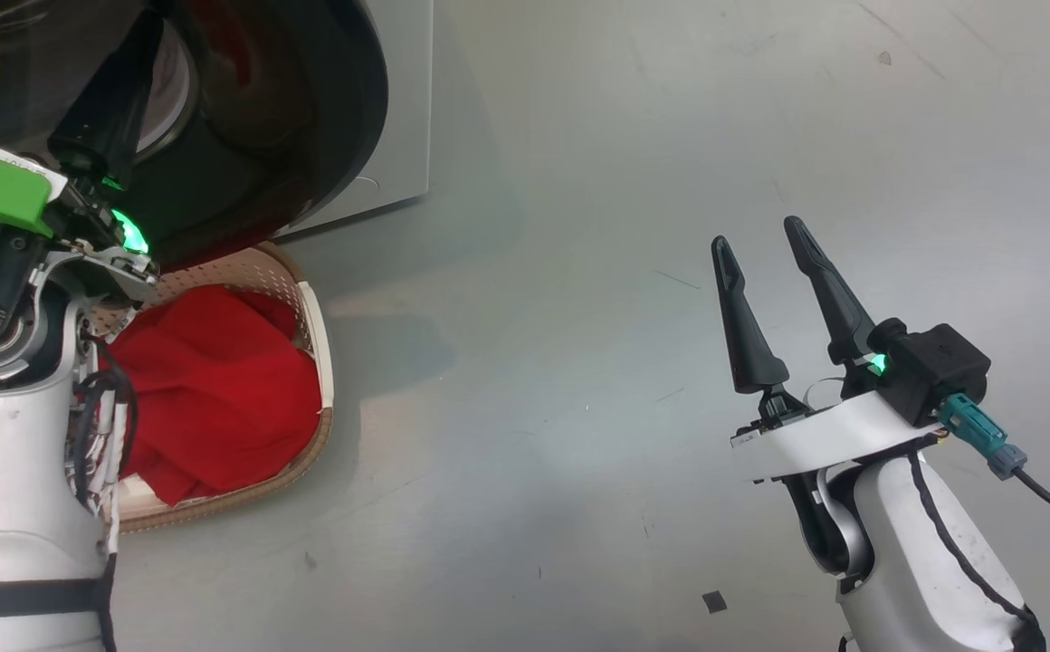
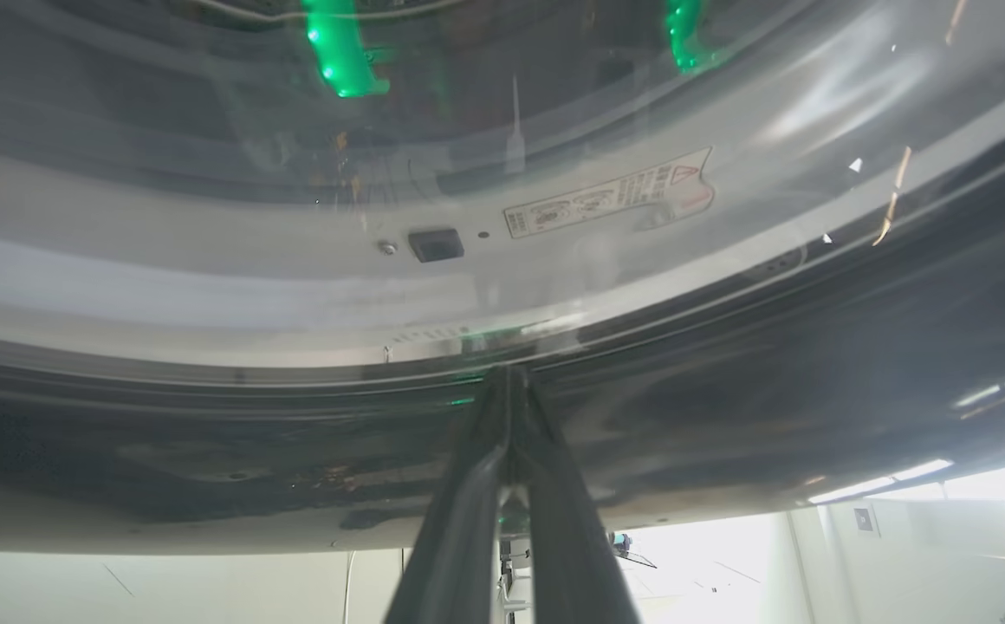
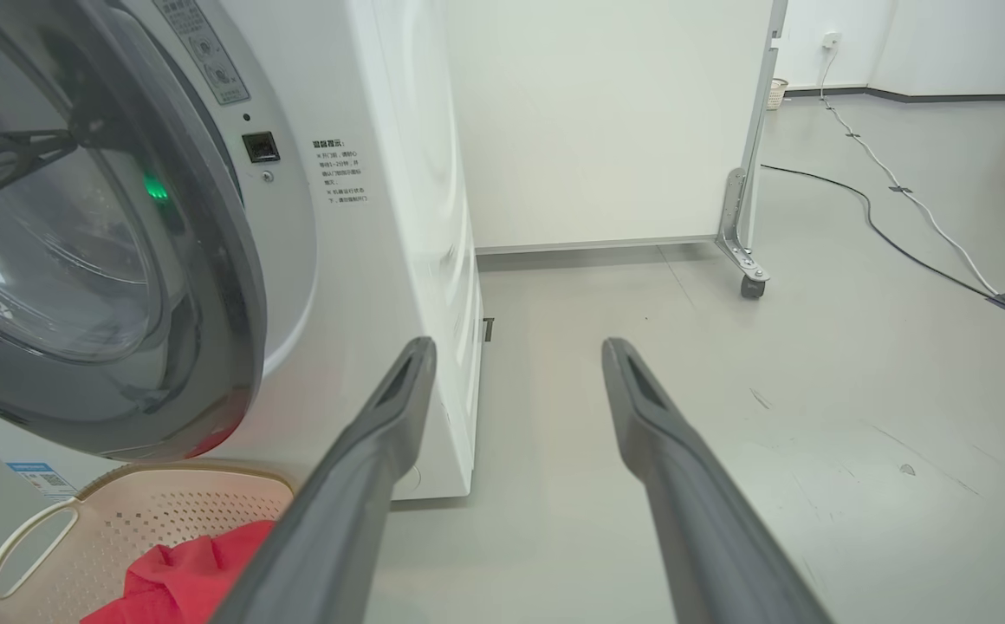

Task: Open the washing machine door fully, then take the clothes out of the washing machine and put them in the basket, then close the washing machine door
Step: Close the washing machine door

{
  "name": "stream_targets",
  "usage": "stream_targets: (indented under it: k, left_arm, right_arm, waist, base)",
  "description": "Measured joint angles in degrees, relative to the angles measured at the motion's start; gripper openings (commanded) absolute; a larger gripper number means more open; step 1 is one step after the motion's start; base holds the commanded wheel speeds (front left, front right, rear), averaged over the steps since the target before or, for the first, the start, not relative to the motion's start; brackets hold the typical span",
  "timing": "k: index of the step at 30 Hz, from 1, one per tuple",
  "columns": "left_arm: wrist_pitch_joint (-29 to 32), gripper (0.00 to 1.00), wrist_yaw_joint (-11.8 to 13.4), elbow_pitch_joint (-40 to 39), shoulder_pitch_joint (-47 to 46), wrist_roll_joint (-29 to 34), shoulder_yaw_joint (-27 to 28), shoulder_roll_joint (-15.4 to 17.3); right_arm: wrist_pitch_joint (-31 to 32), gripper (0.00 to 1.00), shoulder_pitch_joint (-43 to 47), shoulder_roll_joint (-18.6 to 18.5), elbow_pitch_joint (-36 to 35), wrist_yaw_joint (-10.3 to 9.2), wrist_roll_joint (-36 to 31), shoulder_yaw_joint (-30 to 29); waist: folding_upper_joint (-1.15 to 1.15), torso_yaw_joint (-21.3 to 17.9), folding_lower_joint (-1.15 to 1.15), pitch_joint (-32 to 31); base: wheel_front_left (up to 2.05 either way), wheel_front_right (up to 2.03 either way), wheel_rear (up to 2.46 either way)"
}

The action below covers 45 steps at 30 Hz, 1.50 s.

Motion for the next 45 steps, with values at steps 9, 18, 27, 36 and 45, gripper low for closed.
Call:
stream_targets:
  k: [9,18,27,36,45]
  left_arm:
    - [1.6,0.00,-1.5,2.5,-0.1,-0.4,-1.9,-2.1]
    - [2.0,0.00,-2.0,1.6,6.0,-1.0,-0.9,-2.4]
    - [1.8,0.00,-2.0,-7.2,14.9,-2.7,2.8,-3.6]
    - [2.0,0.00,-2.0,-13.8,25.1,-4.7,3.1,-4.3]
    - [2.5,1.00,-2.0,-19.3,33.3,-6.1,3.2,-4.6]
  right_arm:
    - [0.0,1.00,0.0,0.1,0.6,-0.08,0.0,-1.0]
    - [0.0,1.00,0.2,0.1,1.5,-0.08,-0.6,-1.8]
    - [0.0,1.00,2.2,0.1,3.0,-0.04,-1.2,-2.1]
    - [0.0,1.00,3.7,-0.3,3.8,-0.03,-1.7,-2.5]
    - [0.0,1.00,5.7,-0.7,4.4,-0.04,-2.1,-3.4]
  waist:
    - [0.00,1.5,0.00,-1.4]
    - [0.00,4.4,0.00,-3.4]
    - [0.00,7.2,0.00,-6.4]
    - [0.00,10.5,0.00,-9.2]
    - [0.00,13.2,0.00,-12.0]
  base:
    - [0.00,0.00,0.00]
    - [0.00,0.00,0.00]
    - [0.00,0.00,0.00]
    - [0.00,0.00,0.00]
    - [0.00,0.00,0.00]
